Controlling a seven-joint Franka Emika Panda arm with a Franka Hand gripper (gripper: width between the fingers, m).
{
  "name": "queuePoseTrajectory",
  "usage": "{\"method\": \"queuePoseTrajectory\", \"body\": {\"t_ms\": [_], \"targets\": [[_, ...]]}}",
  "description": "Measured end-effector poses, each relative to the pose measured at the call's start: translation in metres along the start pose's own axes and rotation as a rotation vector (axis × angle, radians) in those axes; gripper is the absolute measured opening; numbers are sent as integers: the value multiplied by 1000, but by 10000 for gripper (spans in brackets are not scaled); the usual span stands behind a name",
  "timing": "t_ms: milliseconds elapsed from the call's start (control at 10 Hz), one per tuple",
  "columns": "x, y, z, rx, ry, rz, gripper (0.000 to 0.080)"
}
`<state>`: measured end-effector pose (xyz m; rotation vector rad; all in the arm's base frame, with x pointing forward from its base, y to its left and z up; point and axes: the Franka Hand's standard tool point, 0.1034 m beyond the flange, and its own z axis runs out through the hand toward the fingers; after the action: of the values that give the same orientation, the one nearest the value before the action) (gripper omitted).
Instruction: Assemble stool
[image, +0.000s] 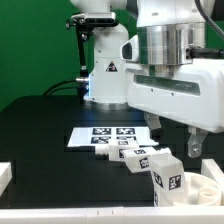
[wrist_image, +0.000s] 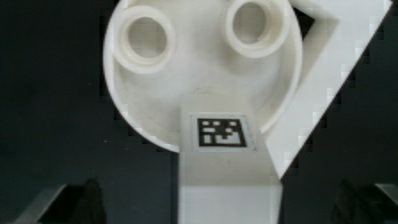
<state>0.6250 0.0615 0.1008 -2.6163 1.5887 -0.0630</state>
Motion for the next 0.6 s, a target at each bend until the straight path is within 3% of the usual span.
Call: {"method": "queuePoseTrajectory", "body": {"t_ms": [300, 600], "targets": [[-1, 2, 0, 4, 0, 0, 649], [-17, 49, -6, 30, -34, 43, 649]]}}
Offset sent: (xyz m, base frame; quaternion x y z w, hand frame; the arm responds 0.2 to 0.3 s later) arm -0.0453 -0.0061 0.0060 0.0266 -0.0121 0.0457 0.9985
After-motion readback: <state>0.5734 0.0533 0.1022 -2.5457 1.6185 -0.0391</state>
